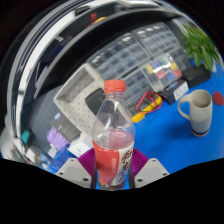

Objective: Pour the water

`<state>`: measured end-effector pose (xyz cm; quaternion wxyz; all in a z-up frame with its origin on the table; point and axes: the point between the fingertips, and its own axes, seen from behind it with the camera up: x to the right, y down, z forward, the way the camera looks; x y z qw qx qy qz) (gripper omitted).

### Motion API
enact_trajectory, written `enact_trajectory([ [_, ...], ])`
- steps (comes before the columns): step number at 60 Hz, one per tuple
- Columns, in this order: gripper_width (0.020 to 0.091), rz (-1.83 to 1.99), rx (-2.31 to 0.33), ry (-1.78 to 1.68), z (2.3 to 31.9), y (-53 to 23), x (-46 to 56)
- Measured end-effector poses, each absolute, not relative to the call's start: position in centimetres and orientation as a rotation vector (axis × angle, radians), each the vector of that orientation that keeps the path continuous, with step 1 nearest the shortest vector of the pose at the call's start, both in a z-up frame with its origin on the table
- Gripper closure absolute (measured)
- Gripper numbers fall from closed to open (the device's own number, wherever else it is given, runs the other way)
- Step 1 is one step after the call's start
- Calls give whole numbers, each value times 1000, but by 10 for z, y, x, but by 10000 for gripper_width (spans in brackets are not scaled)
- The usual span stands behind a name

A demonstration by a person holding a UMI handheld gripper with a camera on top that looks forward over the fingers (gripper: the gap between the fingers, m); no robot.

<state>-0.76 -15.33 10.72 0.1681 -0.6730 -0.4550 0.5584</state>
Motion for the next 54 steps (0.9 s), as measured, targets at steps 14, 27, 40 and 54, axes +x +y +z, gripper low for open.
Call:
enact_trajectory([
  [14, 669, 1931, -2304, -891, 152, -90, -10],
  [27, 670, 2113, -2603, -415, 165, -48, -17],
  [40, 657, 2182, -2878, -18, 156, -44, -23],
  [54, 661, 2132, -2879, -122, 157, -43, -24],
])
